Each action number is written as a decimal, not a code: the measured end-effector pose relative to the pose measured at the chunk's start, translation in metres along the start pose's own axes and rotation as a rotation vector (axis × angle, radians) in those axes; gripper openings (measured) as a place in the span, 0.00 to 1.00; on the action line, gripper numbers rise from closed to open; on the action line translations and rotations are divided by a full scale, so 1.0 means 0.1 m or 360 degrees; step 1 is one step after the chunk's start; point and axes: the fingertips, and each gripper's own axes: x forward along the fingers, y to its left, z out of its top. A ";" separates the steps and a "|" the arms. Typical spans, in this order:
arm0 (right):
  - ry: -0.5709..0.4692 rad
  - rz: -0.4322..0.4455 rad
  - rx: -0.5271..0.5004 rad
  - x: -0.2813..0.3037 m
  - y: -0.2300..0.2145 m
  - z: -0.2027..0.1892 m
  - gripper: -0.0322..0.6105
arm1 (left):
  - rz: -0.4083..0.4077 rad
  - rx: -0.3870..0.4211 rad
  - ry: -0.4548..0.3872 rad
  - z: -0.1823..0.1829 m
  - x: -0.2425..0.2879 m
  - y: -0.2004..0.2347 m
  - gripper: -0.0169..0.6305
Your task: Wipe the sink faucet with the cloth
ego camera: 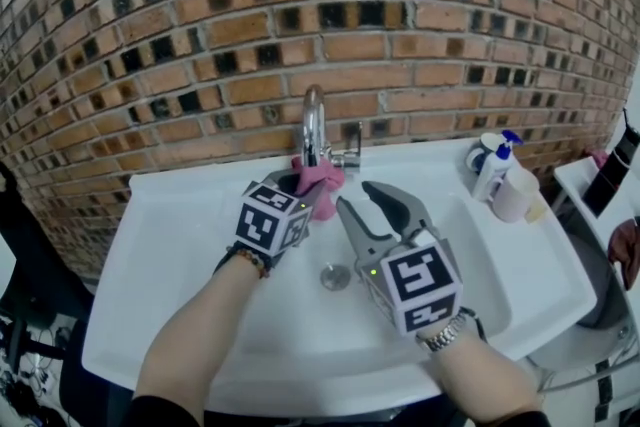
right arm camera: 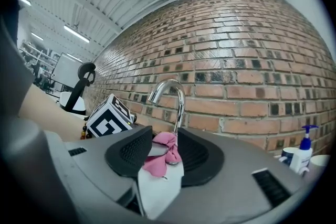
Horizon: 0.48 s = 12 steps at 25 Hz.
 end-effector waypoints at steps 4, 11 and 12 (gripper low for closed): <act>-0.0003 -0.0010 0.0026 0.00 -0.03 0.00 0.30 | -0.0002 -0.0018 -0.0001 0.00 0.02 -0.02 0.17; -0.0010 -0.0024 0.0051 -0.03 -0.06 0.05 0.30 | -0.0088 -0.0016 0.0025 -0.03 0.13 -0.21 0.17; -0.0002 -0.0024 0.0057 -0.03 -0.07 0.04 0.30 | -0.0099 -0.0018 0.0029 -0.03 0.15 -0.24 0.17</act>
